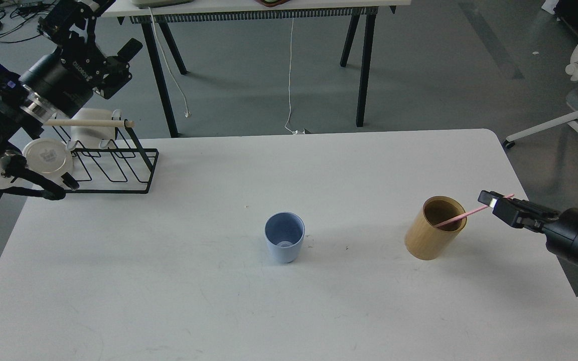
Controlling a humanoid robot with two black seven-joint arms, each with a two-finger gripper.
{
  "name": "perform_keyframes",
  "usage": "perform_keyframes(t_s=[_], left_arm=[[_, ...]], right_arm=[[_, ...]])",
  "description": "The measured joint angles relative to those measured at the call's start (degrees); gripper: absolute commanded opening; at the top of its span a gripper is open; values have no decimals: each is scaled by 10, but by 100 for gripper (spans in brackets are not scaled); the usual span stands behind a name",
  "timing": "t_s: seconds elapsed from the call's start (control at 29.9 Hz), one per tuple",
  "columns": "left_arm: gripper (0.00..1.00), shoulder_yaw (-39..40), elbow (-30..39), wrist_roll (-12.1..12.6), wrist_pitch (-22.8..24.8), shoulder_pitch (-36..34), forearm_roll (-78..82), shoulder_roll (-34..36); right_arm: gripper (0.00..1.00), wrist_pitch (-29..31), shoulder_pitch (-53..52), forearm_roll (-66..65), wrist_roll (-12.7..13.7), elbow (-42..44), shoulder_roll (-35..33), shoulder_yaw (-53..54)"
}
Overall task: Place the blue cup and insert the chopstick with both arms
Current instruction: 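Reach the right gripper to the pink stick in the tan holder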
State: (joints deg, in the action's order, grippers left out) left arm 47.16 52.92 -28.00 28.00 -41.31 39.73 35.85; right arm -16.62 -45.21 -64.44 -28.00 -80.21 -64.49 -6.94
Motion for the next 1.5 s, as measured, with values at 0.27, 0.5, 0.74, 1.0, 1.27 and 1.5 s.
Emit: perform_keyframes(t_s=[0.27,0.5,0.74,1.0,1.27,1.5], left_arm=[[99,-1,0,0,0,0,0,-1],[99,-1,0,0,0,6,0,-1],[99,-1,-2,0,0,8,0,-4],[99,-1,-5,0,0,10,0,-9],[99,-1,-12,0,0,11,0,-9],[99,-1,-14,0,0,14,0,-10]], right_arm=[[14,0,0,0,0,-1,0,0],[10,0,-1,-1,0,-1,1,0],[7,0,-1,0,0,-1,0,2],[6,0,-1,0,0,-1,0,3],[1,0,-1,1,0,-1,1,5],[1,-3,-1,1,0,-1,5,8]])
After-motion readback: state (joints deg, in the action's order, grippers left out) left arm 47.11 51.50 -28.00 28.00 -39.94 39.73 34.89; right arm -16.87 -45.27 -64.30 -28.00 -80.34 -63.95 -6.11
